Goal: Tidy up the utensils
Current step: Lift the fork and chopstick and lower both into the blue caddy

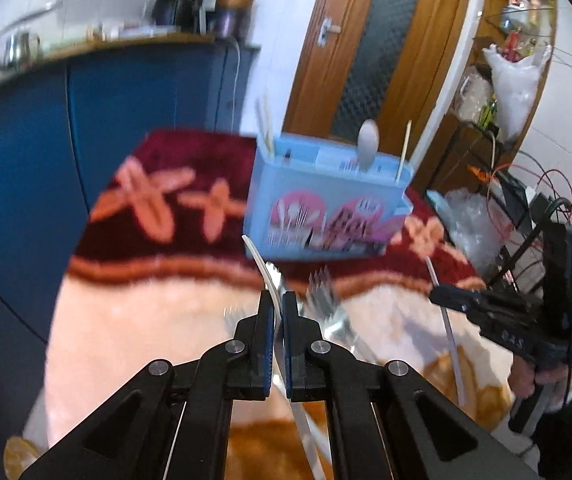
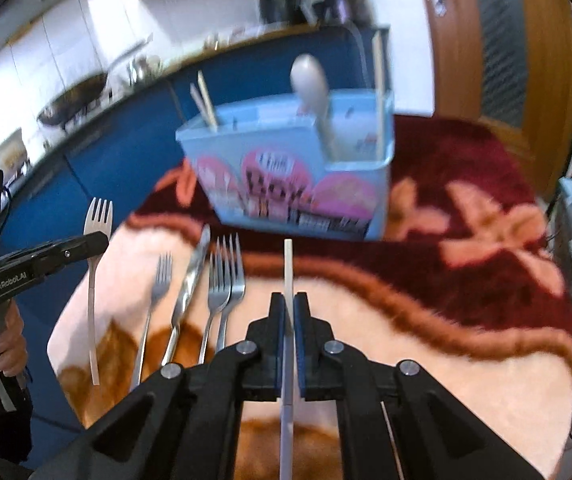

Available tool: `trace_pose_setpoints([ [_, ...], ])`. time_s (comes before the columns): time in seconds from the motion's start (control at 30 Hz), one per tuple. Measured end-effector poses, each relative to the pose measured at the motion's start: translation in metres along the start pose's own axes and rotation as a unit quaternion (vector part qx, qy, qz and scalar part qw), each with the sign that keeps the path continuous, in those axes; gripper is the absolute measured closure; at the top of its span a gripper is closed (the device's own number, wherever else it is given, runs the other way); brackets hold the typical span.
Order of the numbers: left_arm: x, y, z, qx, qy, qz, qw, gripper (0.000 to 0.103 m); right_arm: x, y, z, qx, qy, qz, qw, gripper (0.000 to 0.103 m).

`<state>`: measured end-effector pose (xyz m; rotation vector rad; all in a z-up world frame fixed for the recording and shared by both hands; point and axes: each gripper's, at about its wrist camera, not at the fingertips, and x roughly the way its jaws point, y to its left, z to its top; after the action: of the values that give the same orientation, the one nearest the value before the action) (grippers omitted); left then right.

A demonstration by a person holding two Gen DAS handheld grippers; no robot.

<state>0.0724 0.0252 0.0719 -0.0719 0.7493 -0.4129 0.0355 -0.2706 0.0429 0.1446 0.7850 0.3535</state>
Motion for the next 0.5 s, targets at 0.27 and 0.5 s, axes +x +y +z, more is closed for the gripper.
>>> trace_pose_setpoints([
  [0.27,-0.010,-0.022,0.042,0.022,-0.085,0.031,0.9956,0.099,-0.023,-0.006,0.008,0.033,-0.094,-0.012,0.995,0.097],
  [0.5,-0.007,-0.031,0.088,0.035,-0.155,0.055,0.9858,0.099,-0.033,-0.008,0.015,0.044,-0.144,-0.031,0.988,0.097],
])
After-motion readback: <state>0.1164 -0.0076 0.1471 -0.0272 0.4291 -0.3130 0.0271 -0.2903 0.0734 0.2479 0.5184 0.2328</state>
